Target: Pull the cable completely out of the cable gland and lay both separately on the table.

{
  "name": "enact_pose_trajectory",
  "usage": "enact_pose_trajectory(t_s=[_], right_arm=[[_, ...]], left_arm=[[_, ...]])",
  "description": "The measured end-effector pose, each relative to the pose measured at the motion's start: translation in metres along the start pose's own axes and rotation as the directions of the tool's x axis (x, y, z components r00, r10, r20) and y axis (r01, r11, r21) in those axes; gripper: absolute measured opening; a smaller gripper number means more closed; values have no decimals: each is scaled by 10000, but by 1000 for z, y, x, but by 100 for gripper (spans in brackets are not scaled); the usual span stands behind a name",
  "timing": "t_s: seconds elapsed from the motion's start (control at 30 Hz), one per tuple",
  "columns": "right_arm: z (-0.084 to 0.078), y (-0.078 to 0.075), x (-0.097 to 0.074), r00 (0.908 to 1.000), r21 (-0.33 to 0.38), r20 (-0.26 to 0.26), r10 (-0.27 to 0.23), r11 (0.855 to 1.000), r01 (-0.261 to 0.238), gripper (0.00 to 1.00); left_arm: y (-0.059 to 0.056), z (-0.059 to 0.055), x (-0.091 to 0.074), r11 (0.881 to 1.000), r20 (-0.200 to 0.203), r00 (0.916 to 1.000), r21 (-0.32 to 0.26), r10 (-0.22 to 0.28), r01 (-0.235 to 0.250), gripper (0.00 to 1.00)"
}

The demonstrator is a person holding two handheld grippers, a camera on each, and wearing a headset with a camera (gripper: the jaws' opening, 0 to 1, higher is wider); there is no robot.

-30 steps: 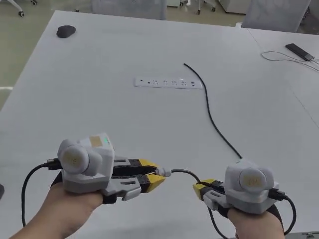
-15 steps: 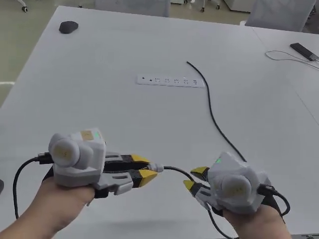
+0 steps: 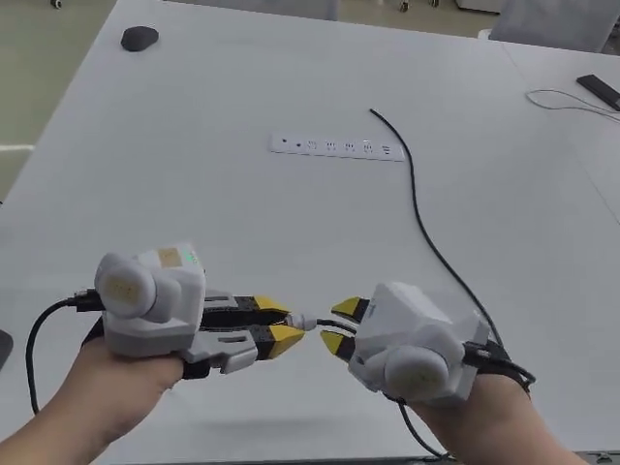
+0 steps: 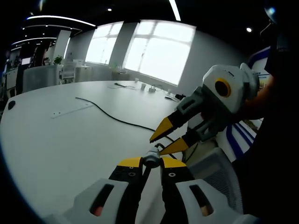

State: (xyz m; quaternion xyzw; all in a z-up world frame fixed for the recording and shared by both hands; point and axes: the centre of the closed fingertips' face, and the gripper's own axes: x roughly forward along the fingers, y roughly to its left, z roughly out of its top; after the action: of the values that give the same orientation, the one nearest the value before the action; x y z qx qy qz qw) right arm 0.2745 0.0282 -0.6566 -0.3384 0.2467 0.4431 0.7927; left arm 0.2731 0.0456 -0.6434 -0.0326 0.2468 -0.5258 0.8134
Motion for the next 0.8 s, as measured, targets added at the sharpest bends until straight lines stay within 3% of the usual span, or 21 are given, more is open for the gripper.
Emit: enact_pose_trajectory(t_s=[0.33, 0.8], right_arm=[[1, 2, 4, 10000, -475, -94, -27, 9989, 22, 2], [-3, 1, 10, 10000, 300, -41, -34, 9995, 35, 1]], left_arm=[[-1, -2, 3, 9999, -99, 9999, 45, -113, 113, 15], [2, -5, 4, 9995, -187, 9998, 319, -56, 62, 15]])
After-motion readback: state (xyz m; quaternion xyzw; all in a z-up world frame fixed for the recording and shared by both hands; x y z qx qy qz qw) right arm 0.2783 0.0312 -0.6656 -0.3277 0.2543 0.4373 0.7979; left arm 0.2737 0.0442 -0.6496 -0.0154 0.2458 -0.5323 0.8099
